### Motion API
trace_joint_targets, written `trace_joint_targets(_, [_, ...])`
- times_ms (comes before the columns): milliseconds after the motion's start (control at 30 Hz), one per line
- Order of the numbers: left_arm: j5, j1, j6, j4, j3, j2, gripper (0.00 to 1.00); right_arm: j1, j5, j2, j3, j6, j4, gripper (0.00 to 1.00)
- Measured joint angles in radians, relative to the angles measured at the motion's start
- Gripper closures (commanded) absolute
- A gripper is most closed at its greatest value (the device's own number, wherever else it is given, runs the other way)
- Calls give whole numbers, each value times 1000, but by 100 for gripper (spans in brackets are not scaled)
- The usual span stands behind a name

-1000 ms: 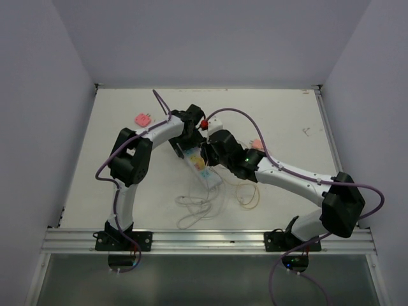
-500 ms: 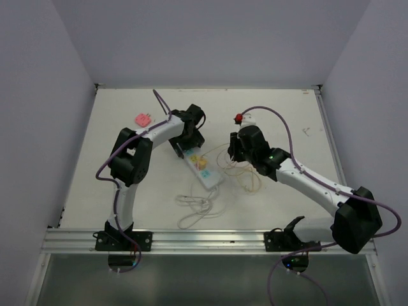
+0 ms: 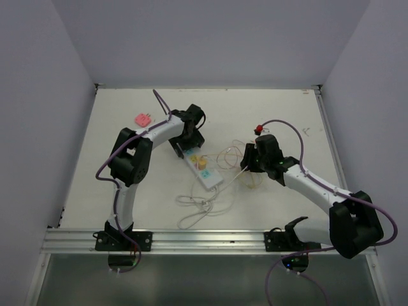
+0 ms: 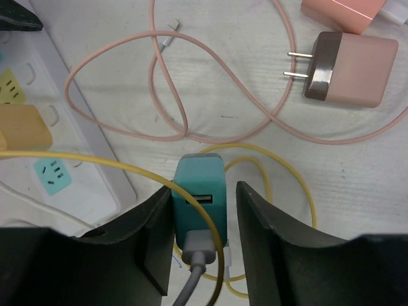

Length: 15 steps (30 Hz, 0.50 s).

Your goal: Pull the plug off the socket

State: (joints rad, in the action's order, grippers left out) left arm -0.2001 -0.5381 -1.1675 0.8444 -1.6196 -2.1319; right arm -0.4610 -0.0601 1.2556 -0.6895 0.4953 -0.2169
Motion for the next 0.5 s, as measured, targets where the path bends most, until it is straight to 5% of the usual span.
trace_joint_targets(133, [1,0,0,0,0,0,100,3,7,0,4,6,4,33])
trace_joint_targets(500, [2,0,0,0,0,0,100,3,-34,-82,5,5,-78,12])
